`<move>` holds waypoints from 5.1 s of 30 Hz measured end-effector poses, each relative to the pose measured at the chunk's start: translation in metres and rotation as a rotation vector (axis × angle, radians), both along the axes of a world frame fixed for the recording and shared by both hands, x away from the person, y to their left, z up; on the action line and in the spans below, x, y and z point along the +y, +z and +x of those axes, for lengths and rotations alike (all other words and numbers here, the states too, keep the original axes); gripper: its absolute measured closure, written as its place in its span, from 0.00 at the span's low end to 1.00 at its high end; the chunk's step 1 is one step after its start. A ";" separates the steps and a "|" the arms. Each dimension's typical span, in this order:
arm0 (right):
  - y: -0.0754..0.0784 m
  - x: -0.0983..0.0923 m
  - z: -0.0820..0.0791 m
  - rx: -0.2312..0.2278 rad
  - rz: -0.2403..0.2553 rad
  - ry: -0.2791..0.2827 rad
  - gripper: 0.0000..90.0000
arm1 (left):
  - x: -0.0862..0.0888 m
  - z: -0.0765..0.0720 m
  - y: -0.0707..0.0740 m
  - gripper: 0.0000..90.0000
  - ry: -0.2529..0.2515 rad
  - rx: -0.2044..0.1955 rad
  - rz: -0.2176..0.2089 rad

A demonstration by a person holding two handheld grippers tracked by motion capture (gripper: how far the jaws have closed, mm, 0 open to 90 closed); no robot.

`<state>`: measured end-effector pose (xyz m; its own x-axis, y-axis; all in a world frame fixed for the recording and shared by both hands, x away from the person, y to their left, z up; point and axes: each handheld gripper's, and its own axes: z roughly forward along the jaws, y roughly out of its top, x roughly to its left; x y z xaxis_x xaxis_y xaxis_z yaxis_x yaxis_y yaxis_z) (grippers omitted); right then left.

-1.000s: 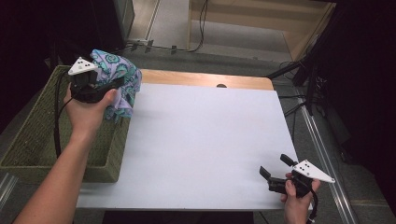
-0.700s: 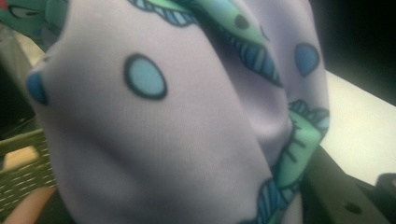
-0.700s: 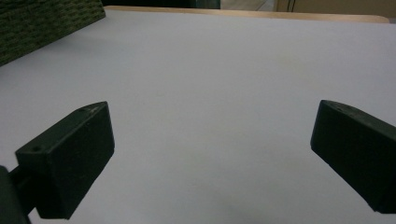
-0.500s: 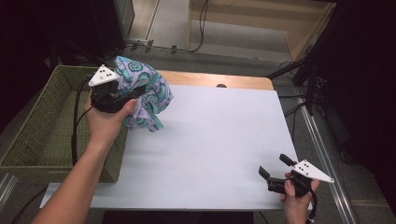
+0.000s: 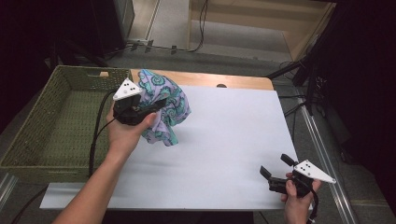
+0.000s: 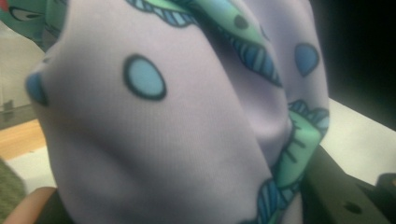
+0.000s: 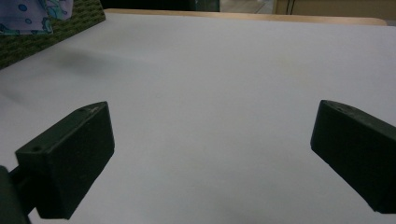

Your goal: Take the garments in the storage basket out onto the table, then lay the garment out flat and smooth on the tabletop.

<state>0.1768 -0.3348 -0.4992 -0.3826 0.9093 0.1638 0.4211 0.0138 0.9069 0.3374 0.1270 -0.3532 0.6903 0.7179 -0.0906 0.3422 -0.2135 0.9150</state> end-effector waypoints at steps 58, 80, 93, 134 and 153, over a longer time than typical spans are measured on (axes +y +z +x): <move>0.034 0.052 0.006 -0.032 -0.004 0.131 0.00 | -0.021 -0.060 -0.100 0.00 -0.154 0.145 -0.041; -0.004 0.166 0.048 0.166 -0.175 0.172 0.67 | -0.023 -0.066 -0.134 0.88 -0.173 0.226 0.145; 0.017 0.066 0.037 0.115 -0.097 -0.057 0.97 | 0.006 -0.068 -0.119 0.94 -0.106 0.176 0.094; -0.001 0.163 0.060 0.161 -0.205 0.322 0.94 | -0.011 -0.072 -0.127 0.88 -0.336 0.265 0.030; 0.019 0.018 0.044 0.168 -0.044 -0.199 0.83 | 0.007 -0.064 -0.122 0.61 -0.247 0.267 -0.038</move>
